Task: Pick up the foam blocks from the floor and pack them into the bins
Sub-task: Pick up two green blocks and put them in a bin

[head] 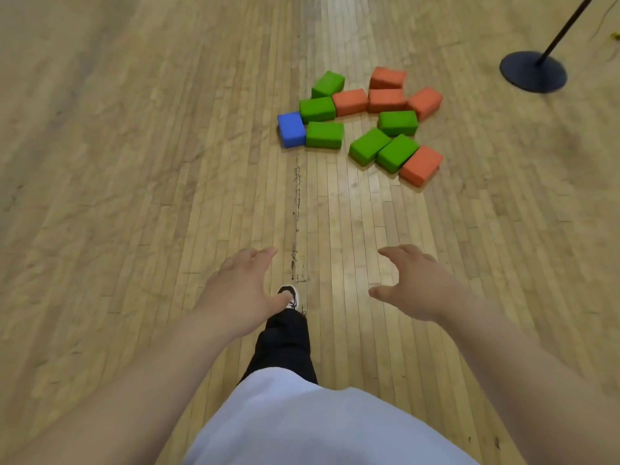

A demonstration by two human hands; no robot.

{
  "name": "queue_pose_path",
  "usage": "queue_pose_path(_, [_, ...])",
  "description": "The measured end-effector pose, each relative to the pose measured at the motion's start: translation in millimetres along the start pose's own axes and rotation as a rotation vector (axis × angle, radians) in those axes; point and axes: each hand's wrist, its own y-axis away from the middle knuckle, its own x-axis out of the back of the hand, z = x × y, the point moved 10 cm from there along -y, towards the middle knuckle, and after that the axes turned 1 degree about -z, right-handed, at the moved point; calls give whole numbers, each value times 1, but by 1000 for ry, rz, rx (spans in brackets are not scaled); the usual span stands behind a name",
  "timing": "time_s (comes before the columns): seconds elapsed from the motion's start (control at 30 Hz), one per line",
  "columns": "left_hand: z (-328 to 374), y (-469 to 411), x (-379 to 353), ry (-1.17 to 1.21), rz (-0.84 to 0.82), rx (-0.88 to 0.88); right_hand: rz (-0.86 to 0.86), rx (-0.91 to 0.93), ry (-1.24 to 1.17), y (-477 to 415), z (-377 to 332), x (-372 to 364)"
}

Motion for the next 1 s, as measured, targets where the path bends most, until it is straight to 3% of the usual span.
queue_pose_path(0.53, [-3,-327,165,-151,-98,-117,14,-125,43,-267,-56,162])
queue_pose_path(0.73, [29,-439,187,-182,-140,-146,-16,-118,62,-371,-36,218])
queue_pose_path(1.0, [88,-612,222,-156,-159,-25,-87,-36,140,-553,15,326])
